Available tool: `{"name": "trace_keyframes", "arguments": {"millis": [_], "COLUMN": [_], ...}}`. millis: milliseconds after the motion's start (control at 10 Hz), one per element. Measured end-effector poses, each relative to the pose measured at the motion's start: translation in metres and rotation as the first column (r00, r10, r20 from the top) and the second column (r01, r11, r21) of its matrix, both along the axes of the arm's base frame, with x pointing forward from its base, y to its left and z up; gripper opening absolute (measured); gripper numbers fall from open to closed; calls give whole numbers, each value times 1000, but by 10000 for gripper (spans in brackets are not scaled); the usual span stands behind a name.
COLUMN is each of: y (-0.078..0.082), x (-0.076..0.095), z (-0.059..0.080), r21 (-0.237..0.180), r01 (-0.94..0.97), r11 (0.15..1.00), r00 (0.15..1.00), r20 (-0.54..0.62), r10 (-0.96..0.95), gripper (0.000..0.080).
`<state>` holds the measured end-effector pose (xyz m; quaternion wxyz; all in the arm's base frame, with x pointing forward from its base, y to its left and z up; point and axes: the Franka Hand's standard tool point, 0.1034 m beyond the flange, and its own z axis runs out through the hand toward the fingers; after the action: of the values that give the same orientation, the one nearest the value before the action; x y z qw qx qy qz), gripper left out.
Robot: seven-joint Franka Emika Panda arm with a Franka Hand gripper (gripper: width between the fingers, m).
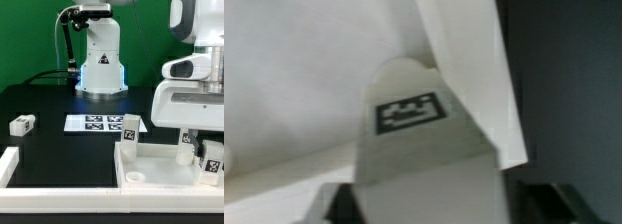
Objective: Assemble square table
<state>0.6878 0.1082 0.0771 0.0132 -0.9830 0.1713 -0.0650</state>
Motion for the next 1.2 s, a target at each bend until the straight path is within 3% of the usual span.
{"name": "trace_keyframes", "arguments": {"millis": [400,600,800,1000,1200], "y": [-5,-9,-13,-16,-16], "x": [-1,-2,-3,-6,-8], "z": [-2,-3,-3,-4,-4], "r21": [-1,24,64,125,121], "r01": [30,250,554,717,783], "r11": [1000,968,830,686,610], "r00": [1000,968,832,697,622], "r20": [-4,-14,-52,-119,-136], "r10": [-30,-250,-552,-707,-771], "gripper": [296,295,295,295,295]}}
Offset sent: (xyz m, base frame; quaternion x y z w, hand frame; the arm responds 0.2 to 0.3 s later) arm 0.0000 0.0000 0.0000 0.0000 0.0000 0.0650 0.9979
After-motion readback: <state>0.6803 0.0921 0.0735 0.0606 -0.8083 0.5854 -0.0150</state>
